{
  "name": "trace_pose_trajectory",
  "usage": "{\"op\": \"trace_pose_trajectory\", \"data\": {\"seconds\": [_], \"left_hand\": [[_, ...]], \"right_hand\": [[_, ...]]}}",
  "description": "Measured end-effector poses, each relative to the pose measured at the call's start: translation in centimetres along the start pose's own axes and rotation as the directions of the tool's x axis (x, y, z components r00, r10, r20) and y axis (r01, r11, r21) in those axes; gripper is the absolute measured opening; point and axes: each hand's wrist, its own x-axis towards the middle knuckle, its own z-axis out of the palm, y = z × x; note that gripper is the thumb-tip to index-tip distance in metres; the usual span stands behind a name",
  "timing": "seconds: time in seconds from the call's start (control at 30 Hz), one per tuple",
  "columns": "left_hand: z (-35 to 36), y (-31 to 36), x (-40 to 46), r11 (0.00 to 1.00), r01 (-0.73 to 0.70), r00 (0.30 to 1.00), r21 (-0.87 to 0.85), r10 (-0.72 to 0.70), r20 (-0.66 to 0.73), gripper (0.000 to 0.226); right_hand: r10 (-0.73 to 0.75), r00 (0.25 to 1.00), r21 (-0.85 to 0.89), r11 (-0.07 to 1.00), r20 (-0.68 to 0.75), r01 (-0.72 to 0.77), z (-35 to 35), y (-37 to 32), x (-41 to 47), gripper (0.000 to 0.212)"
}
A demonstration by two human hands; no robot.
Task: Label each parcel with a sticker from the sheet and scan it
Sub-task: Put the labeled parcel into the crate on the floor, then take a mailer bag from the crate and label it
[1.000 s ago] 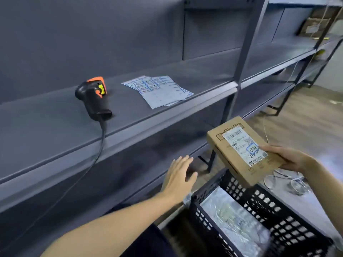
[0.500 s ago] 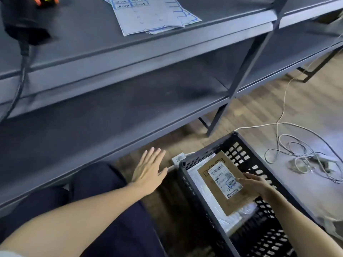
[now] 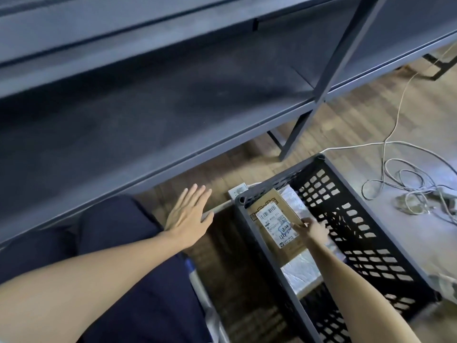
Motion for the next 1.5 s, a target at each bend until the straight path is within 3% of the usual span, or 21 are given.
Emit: {"op": "trace_pose_trajectory", "data": {"seconds": [0.1, 0.17, 0.23, 0.3, 0.4, 0.57, 0.87, 1.1, 1.23, 1.37, 1.5], "left_hand": [[0.1, 0.2, 0.6, 1.0, -0.004, 1.0, 0.018, 0.004, -0.008, 0.06], [0.1, 0.3, 1.0, 1.0, -0.011, 1.0, 0.015, 0.011, -0.016, 0.06], [0.2, 0.5, 1.2, 1.0, -0.019, 1.0, 0.011, 0.019, -0.023, 0.06], [0.2, 0.7, 1.2, 1.0, -0.029, 0.999, 0.003, 0.029, -0.023, 0.06], [0.2, 0.9, 1.2, 0.999, -0.035, 0.999, -0.009, 0.035, -0.019, 0.06], [-1.0, 1.2, 1.6, 0.999, -0.044, 0.999, -0.004, 0.044, -0.021, 0.061], [-5.5, 4.2, 3.3, 0.991, -0.13, 0.991, -0.031, 0.129, -0.019, 0.062], [-12.2, 6.5, 4.6, 0.965, -0.262, 0.964, -0.01, 0.261, -0.057, 0.061], [-18.3, 7.3, 4.6, 0.938, -0.347, 0.923, 0.025, 0.345, -0.17, 0.06], [-25.3, 7.4, 3.2, 0.896, -0.436, 0.842, 0.088, 0.44, -0.312, 0.057], [-31.8, 5.0, 1.1, 0.903, -0.399, 0.763, 0.162, 0.424, -0.487, 0.055]], "right_hand": [[0.059, 0.997, 0.007, 0.998, 0.052, -0.06, 1.0, -0.1, 0.3, 0.044], [0.097, 0.981, 0.03, 0.994, 0.166, -0.104, 1.5, -0.5, 0.1, 0.04], [0.099, 0.951, -0.053, 0.995, 0.294, -0.088, 2.0, -0.5, 0.3, 0.037], [0.185, 0.923, -0.22, 0.969, 0.337, -0.114, 2.3, -0.5, 0.4, 0.067], [0.19, 0.958, -0.326, 0.939, 0.212, -0.114, 1.8, -1.6, 0.0, 0.091], [0.039, 0.992, -0.327, 0.945, 0.119, 0.002, -0.7, -4.8, 0.7, 0.088], [-0.162, 0.987, -0.297, 0.942, 0.004, 0.156, -6.7, -12.6, -0.6, 0.081], [-0.216, 0.959, -0.306, 0.939, -0.182, 0.154, -14.3, -18.1, -3.8, 0.076], [-0.275, 0.902, -0.249, 0.948, -0.333, 0.198, -20.1, -22.8, -7.8, 0.071], [-0.372, 0.795, -0.243, 0.927, -0.479, 0.287, -25.1, -28.9, -13.1, 0.065], [-0.495, 0.683, -0.296, 0.869, -0.537, 0.397, -27.7, -36.1, -18.9, 0.048]]}}
